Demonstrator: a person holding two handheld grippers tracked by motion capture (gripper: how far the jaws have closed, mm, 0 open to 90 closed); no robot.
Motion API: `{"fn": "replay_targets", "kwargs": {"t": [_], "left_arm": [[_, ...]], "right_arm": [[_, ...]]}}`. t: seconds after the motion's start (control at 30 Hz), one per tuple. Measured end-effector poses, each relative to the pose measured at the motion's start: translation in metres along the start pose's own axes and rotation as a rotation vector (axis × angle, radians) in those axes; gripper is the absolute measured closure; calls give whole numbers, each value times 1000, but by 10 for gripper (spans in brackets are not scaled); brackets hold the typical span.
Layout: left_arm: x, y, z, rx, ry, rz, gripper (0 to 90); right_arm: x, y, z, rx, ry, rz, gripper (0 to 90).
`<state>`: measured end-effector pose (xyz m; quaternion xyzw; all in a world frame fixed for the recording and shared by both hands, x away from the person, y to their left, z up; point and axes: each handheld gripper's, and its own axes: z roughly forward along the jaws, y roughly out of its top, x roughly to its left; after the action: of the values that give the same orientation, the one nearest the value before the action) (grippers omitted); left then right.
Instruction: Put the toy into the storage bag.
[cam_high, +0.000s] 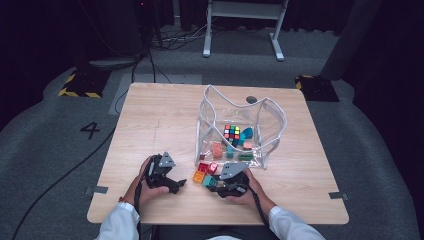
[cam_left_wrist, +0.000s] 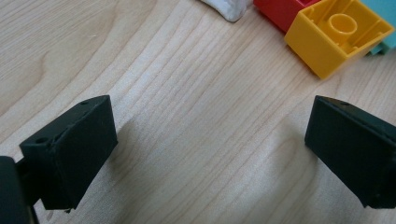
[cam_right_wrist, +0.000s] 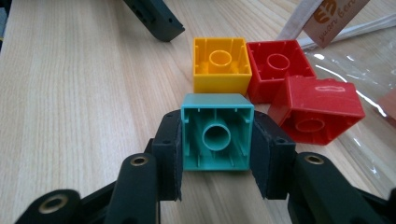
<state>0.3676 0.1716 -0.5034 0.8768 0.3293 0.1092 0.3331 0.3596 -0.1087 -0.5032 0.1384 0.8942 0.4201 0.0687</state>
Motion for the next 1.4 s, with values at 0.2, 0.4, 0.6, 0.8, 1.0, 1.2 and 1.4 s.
{"fn": "replay_targets", "kwargs": {"t": [0.2,0.4,0.6,0.8,1.0,1.2,1.4], "left_arm": [[0,0,0,1,-6,-4,24],[0,0,0,1,-6,-4,24],[-1,0,0,0,-6,-11,24],[-1,0,0,0,-6,-11,24],[-1,0,0,1,-5,-7,24],[-1,0,0,0,-6,-11,24],[-1,0,0,0,-6,-10,24]], "right_arm": [[-2,-5,-20,-19,15,1,592],[-6,-13,-45,-29,-12,23,592],[-19,-28,-78,-56,-45,10,592],[-22,-43,-103,-35,-78,32,592],[-30,-60,-123,-34,-120,65,592],[-44,-83,-150,-39,-181,116,592],[-56,-97,-168,-41,-240,167,592]]}}
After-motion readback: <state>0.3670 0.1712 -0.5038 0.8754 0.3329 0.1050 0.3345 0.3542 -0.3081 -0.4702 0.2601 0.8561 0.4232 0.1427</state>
